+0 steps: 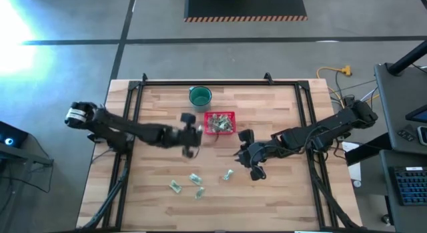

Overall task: Pick and place items into bin
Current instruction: Put the light green stevia packet into the red bin

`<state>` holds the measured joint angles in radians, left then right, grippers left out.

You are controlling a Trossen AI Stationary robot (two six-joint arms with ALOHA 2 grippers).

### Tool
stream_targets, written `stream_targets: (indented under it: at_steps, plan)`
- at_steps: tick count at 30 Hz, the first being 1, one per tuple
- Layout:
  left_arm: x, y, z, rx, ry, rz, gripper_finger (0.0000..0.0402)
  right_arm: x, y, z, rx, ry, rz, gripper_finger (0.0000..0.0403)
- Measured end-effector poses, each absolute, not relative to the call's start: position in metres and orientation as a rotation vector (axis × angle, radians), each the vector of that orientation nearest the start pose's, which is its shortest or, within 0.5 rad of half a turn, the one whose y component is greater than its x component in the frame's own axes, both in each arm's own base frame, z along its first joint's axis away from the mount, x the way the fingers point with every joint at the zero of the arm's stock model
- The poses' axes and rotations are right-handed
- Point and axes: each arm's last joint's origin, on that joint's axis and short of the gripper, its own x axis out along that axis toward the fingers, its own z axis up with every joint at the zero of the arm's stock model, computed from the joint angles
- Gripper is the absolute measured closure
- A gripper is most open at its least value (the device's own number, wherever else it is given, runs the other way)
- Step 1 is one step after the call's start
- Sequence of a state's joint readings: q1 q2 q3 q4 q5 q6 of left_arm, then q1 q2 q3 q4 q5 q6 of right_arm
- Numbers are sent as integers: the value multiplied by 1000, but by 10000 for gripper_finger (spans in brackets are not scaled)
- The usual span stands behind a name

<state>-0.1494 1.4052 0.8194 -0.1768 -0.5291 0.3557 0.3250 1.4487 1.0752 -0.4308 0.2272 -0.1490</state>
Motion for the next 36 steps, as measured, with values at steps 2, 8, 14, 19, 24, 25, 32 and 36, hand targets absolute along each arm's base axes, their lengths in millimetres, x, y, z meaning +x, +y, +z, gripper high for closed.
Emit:
stream_targets:
  at_steps: [2,8,14,19,24,25,32,36]
  plan:
    - [285,-8,218,576,755,293,389,290,91,263,-361,770,151,324]
    - [293,41,223,437,637,279,389,290,91,262,-364,782,151,332]
    - [305,59,209,394,639,249,389,288,90,260,-355,805,145,335]
    - [315,63,191,399,703,246,389,288,90,260,-353,810,144,335]
    - [319,64,188,404,713,248,388,288,90,260,-338,814,138,335]
    - [318,63,188,404,714,248,388,288,90,260,-337,814,137,335]
    - [316,63,194,440,706,235,387,288,90,260,-335,814,137,335]
    - [317,60,193,469,709,205,362,288,90,260,-330,814,134,335]
